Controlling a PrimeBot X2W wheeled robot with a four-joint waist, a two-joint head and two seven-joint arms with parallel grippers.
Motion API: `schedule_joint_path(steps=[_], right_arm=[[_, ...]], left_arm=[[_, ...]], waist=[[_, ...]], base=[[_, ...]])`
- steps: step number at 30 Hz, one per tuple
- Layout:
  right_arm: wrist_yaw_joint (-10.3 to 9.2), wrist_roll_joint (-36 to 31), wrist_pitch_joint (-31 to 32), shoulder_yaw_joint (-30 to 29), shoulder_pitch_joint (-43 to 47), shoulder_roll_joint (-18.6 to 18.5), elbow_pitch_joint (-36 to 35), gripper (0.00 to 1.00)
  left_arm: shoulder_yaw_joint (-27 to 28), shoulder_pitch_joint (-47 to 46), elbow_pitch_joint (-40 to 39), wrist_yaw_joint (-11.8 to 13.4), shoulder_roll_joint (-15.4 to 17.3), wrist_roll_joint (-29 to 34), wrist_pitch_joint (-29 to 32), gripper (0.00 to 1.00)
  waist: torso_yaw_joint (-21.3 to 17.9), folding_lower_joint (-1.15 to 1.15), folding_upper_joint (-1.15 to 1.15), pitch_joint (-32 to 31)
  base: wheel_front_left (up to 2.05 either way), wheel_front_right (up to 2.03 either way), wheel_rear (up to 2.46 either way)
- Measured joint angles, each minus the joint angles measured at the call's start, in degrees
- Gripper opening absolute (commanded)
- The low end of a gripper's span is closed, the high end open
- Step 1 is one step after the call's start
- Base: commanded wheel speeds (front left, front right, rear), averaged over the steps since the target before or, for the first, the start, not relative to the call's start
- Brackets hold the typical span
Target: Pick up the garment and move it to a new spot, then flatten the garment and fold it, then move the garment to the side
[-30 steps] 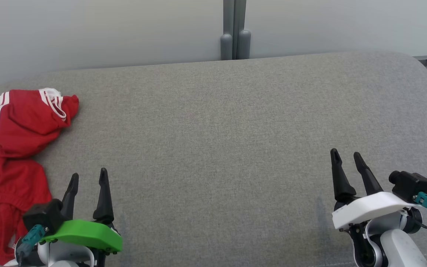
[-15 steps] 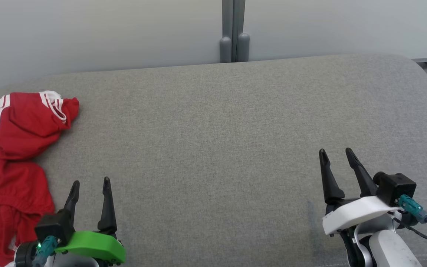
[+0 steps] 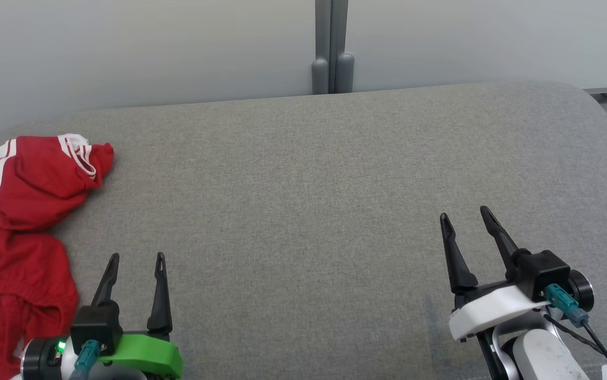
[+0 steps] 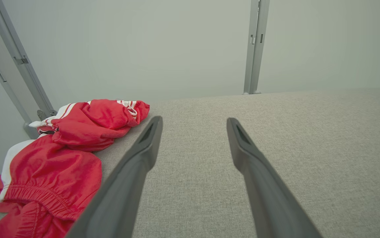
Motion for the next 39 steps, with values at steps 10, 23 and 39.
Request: schedule_joint_path(steps=[10, 23, 39], right_arm=[[0.03, 0.0, 0.0, -0.08, 0.13, 0.0, -0.01, 1.0], [0.08, 0.01, 0.0, -1.67, 0.88, 0.02, -0.55, 1.0], [2.37, -0.18, 0.0, -0.91, 1.07, 0.01, -0.78, 1.0]], left_arm=[[0.04, 0.32, 0.16, 0.0, 0.0, -0.01, 0.0, 1.0], [-0.38, 0.35, 0.35, -0.3, -0.03, 0.02, 0.0, 1.0], [0.48, 0.2, -0.08, -0.19, -0.09, -0.03, -0.14, 1.0]], waist=[[0.05, 0.0, 0.0, -0.15], [1.42, 0.0, 0.0, -0.06], [10.87, 0.0, 0.0, 0.13]], base=[[0.0, 0.0, 0.0], [0.0, 0.0, 0.0], [0.0, 0.0, 0.0]])
